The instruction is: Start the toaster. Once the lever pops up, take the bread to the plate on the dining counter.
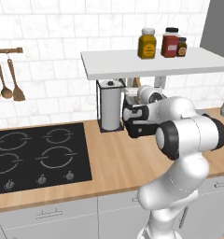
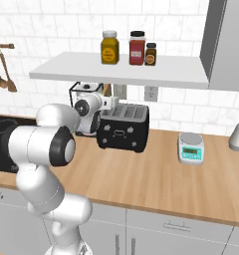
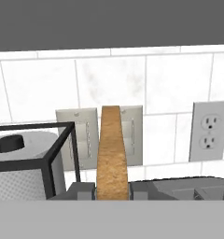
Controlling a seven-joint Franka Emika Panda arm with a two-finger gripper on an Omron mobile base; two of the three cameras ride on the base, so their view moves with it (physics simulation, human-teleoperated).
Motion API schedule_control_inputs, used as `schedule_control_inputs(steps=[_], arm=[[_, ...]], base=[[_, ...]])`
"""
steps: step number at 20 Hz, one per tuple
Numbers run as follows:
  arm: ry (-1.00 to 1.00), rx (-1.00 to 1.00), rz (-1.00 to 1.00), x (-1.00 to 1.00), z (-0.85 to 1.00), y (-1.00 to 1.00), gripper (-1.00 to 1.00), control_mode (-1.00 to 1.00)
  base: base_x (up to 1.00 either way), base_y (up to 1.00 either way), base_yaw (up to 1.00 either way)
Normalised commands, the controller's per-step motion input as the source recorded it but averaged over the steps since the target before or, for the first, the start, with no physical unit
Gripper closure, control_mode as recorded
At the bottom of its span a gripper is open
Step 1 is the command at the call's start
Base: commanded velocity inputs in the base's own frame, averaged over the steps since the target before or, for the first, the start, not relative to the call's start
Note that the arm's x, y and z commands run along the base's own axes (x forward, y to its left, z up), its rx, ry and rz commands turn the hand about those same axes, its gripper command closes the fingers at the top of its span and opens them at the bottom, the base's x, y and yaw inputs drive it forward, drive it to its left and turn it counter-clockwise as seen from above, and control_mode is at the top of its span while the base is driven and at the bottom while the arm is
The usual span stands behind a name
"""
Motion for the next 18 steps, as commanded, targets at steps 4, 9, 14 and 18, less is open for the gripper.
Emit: schedule_control_inputs(steps=[4, 9, 14, 18], arm=[[0.00, 0.00, 0.00, -0.20, 0.00, 0.00, 1.00, -1.00], [0.00, 0.00, 0.00, -0.50, 0.00, 0.00, 1.00, -1.00], [-0.01, 0.00, 0.00, -0.50, 0.21, 0.00, 1.00, -1.00], [0.00, 0.00, 0.00, -0.51, 0.10, 0.00, 1.00, -1.00]], base=[[0.00, 0.00, 0.00], [0.00, 0.00, 0.00], [0.00, 0.00, 0.00], [0.00, 0.00, 0.00]])
